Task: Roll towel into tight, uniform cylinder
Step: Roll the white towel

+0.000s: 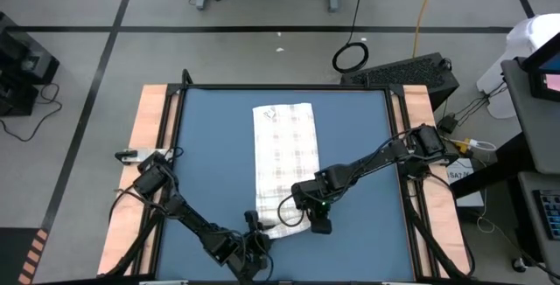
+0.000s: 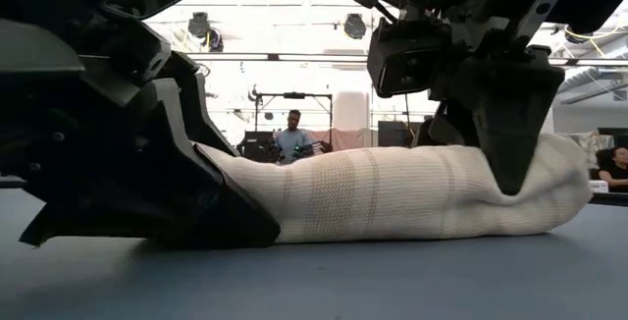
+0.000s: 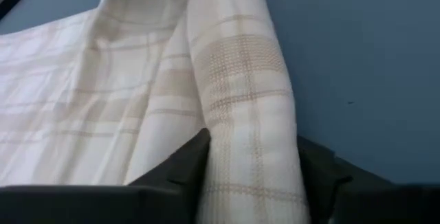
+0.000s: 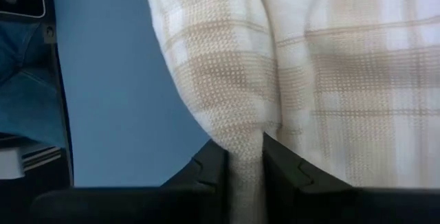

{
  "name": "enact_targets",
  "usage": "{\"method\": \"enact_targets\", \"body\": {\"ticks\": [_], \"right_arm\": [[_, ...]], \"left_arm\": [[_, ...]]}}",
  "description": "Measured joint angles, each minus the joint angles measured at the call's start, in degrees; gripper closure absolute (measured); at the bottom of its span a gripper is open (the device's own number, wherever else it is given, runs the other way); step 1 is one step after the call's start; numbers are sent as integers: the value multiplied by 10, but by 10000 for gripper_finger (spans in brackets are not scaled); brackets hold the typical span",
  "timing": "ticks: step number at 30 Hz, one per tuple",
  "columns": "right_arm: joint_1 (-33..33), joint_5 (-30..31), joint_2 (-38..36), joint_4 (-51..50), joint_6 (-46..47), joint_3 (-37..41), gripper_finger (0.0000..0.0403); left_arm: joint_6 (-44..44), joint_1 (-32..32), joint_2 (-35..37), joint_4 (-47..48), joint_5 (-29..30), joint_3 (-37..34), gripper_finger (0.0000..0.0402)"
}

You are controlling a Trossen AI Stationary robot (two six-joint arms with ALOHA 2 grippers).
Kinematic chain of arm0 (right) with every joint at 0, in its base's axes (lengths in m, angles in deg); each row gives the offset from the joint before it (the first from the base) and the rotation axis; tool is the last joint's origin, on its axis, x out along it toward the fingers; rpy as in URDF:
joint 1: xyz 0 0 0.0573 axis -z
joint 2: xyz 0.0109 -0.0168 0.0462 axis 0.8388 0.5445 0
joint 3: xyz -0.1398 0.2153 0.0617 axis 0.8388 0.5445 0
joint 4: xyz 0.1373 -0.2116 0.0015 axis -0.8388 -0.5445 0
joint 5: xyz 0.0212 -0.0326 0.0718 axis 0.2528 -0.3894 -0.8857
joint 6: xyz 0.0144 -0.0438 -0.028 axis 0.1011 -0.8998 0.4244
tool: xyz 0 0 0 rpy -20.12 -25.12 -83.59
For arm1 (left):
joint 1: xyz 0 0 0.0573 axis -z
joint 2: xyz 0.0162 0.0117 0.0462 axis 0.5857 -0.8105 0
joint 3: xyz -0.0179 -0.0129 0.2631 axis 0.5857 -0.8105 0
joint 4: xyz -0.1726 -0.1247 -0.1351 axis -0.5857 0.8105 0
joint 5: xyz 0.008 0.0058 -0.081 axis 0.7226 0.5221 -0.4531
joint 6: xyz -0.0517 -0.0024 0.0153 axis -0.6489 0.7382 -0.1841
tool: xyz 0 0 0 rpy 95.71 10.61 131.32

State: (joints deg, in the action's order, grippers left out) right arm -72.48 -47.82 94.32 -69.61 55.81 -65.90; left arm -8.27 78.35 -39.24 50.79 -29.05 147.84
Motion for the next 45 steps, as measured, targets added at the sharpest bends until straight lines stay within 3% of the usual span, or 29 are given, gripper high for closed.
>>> {"method": "enact_targets", "body": {"ticks": [6, 13, 16, 20, 25, 28, 36, 45], "right_arm": [[-1, 16, -2, -2, 5, 0, 327], [-11, 58, -49, -38, -21, 0, 265], [-37, 131, -86, -69, -34, 0, 233], [-121, 272, -111, -67, -11, 0, 198], [-244, 451, -77, -5, 35, 0, 168], [-278, 512, -46, 39, 61, 0, 159], [-282, 543, -10, 45, 48, 0, 159], [-257, 530, -8, -14, 34, 0, 133]], "left_arm": [[-22, 0, 0, 2, -9, 0, 283], [-123, -5, 16, 16, -39, -1, 369], [-181, -10, 35, 41, -74, -1, 369], [-248, -13, 50, 80, -100, -1, 368], [-249, -30, 56, 75, -171, -1, 356], [-229, -44, 57, 55, -223, 0, 360], [-188, -81, 58, 19, -323, 0, 361], [-221, -96, 58, 35, -340, 1, 361]]}}
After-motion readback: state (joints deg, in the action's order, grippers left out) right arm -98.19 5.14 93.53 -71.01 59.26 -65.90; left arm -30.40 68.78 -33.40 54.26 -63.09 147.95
